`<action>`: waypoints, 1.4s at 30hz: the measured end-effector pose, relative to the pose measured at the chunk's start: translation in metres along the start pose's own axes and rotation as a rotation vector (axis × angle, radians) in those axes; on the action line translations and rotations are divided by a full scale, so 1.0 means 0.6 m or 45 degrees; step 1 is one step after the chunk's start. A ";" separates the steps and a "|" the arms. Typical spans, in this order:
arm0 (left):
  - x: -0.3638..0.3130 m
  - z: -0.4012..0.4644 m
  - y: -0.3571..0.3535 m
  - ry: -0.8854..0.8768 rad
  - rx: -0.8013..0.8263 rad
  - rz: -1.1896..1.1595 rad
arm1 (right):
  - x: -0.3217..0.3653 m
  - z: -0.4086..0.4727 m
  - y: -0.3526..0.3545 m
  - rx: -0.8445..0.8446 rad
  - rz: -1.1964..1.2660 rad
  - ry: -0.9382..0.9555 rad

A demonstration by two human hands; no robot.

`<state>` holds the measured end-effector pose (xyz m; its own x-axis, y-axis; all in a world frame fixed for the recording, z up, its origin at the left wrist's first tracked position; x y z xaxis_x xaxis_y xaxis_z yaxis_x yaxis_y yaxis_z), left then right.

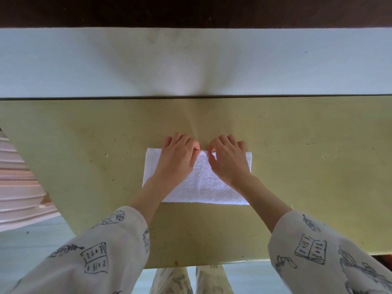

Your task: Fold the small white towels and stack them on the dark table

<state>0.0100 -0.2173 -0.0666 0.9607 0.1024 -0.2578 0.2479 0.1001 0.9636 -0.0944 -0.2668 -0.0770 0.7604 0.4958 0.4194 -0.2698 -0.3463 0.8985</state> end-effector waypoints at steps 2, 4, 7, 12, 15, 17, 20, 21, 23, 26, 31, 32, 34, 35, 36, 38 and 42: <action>0.000 0.001 -0.001 -0.002 -0.014 0.005 | -0.001 0.002 -0.002 0.047 0.012 -0.010; 0.000 0.003 -0.002 0.000 -0.023 0.010 | -0.001 0.003 0.002 0.054 0.041 -0.015; 0.000 0.005 -0.005 0.005 -0.024 0.016 | -0.002 0.006 0.003 0.088 0.037 -0.043; 0.001 0.008 -0.014 0.043 -0.016 0.073 | -0.002 0.013 0.003 0.107 -0.034 -0.048; 0.003 0.007 -0.021 0.082 -0.008 0.082 | -0.001 0.011 -0.001 0.046 -0.063 -0.061; 0.006 0.000 -0.017 0.141 -0.034 0.104 | 0.000 0.002 0.015 -0.199 -0.085 -0.047; 0.013 -0.026 0.001 0.244 -0.099 0.054 | 0.017 -0.035 0.016 -0.379 -0.007 0.042; 0.018 -0.041 0.006 0.303 -0.098 0.034 | 0.030 -0.050 0.005 -0.338 -0.005 0.093; 0.036 -0.077 0.006 0.435 -0.070 0.032 | 0.052 -0.074 -0.024 -0.208 -0.045 0.162; 0.072 -0.130 -0.016 0.558 0.085 0.069 | 0.052 -0.089 -0.063 -0.058 -0.088 0.114; 0.094 -0.150 -0.036 0.488 0.231 0.208 | 0.035 -0.088 -0.085 0.016 -0.172 0.041; 0.094 -0.150 -0.033 0.503 0.222 0.177 | 0.036 -0.088 -0.087 0.021 -0.177 0.033; 0.100 -0.156 -0.022 0.631 0.181 0.082 | 0.038 -0.089 -0.088 0.027 -0.187 0.026; 0.106 -0.160 -0.011 0.735 0.134 0.045 | 0.038 -0.088 -0.088 0.022 -0.194 0.023; 0.113 -0.166 0.003 0.855 0.074 0.019 | 0.038 -0.087 -0.088 0.023 -0.196 0.018; 0.127 -0.176 0.023 1.082 0.028 -0.031 | 0.037 -0.087 -0.088 0.025 -0.203 0.015; 0.126 -0.182 0.019 1.321 0.155 -0.213 | 0.040 -0.088 -0.086 0.021 -0.199 0.020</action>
<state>0.0717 -0.1006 -0.0830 0.3503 0.8979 -0.2664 0.4333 0.0969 0.8960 -0.0936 -0.1953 -0.1063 0.7831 0.5572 0.2764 -0.1388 -0.2766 0.9509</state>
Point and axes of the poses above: each hand's wrist, its own z-axis towards the middle knuckle, its own y-axis out of the back of the hand, x = y × z, the point moved 7 cm from there along z, towards the middle knuckle, and after that the axes turned 7 degrees about z, right-handed, at the moved point
